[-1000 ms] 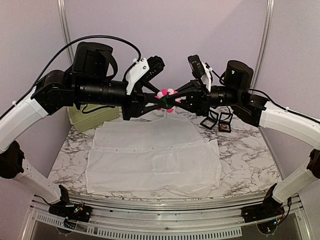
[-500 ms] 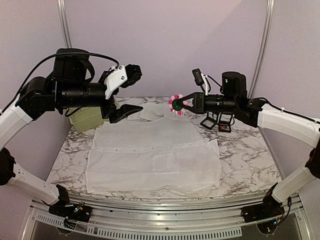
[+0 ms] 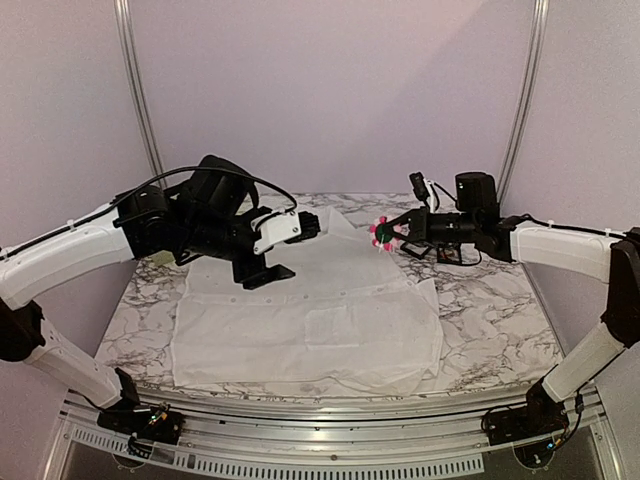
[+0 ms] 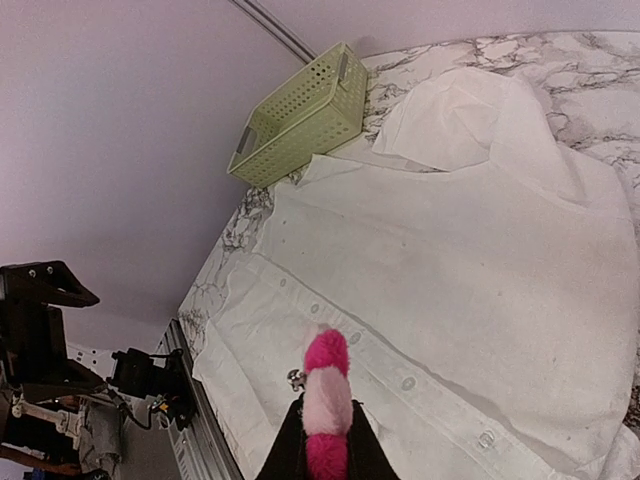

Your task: Pin the brooch onto the clothing

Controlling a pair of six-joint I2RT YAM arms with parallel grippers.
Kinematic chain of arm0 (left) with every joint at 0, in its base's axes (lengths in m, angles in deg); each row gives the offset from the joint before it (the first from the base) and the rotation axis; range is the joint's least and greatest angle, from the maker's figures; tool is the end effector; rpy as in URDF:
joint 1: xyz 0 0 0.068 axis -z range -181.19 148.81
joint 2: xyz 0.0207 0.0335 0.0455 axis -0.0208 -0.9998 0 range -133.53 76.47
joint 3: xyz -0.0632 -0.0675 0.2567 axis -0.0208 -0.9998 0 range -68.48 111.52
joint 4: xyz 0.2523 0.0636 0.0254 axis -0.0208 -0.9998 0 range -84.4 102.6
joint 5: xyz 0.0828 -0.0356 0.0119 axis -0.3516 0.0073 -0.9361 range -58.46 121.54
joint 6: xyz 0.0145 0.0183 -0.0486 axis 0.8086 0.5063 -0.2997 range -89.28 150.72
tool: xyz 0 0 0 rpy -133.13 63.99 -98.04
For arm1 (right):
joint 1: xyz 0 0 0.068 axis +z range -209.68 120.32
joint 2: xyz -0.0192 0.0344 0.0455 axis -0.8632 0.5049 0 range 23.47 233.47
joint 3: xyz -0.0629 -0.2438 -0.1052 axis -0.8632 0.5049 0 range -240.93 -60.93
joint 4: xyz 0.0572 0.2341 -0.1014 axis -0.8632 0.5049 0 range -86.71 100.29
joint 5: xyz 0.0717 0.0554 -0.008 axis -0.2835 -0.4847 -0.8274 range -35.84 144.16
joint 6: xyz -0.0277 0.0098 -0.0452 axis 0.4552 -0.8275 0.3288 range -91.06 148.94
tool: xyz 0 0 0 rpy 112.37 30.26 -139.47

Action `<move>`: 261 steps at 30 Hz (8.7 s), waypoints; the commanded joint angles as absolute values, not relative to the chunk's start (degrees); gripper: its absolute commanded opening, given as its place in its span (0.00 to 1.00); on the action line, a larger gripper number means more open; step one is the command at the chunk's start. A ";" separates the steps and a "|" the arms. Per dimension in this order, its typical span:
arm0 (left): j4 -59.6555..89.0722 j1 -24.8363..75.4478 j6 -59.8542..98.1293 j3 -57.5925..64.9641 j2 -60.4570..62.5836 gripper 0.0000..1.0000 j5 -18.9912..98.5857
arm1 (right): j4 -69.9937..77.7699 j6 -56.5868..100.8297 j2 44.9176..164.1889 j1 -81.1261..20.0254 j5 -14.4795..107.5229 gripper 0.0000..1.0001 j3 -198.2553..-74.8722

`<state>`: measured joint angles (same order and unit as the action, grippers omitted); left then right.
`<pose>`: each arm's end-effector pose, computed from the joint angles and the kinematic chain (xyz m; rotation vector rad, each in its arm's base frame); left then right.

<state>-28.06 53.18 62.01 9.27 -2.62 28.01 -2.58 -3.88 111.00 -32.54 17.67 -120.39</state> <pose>0.1752 -0.2406 0.3538 1.5443 1.7124 -0.1358 0.3000 0.1776 0.2763 -0.3543 2.0827 1.2817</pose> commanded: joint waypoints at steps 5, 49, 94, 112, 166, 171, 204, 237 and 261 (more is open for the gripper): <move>-27.42 52.89 49.87 7.17 -8.37 0.67 37.19 | -5.99 -5.60 116.34 -34.99 14.15 0.00 -118.85; 22.69 55.28 39.35 0.18 -41.22 0.16 40.85 | -6.83 -4.91 125.06 -37.82 7.94 0.00 -114.09; 5.08 53.98 43.56 10.72 -46.97 0.00 46.41 | -16.03 -9.54 127.29 -39.46 4.95 0.00 -108.59; -1.05 53.53 45.01 18.09 -45.38 0.06 50.98 | -21.86 -13.43 129.71 -37.15 1.87 0.00 -108.61; -4.73 54.53 51.36 22.97 -47.71 0.00 51.29 | -25.71 -15.09 134.04 -36.30 0.88 0.00 -106.61; -4.98 54.45 51.54 22.93 -48.22 0.00 50.14 | -25.18 -14.71 134.46 -36.28 -0.16 0.00 -106.37; 13.69 54.70 56.62 14.02 -42.24 0.00 41.95 | -9.45 -7.40 134.60 -33.57 -6.86 0.00 -107.42; 8.86 55.94 53.02 12.29 -41.74 0.00 39.83 | -4.20 -7.47 124.96 -33.46 -13.48 0.00 -109.59; -0.65 55.05 51.67 13.30 -38.69 0.49 42.13 | -8.68 -8.71 125.29 -33.40 -14.47 0.00 -105.92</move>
<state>3.76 56.06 51.67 13.43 -40.24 42.72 -6.84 -7.95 126.74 -34.31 -9.89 -106.93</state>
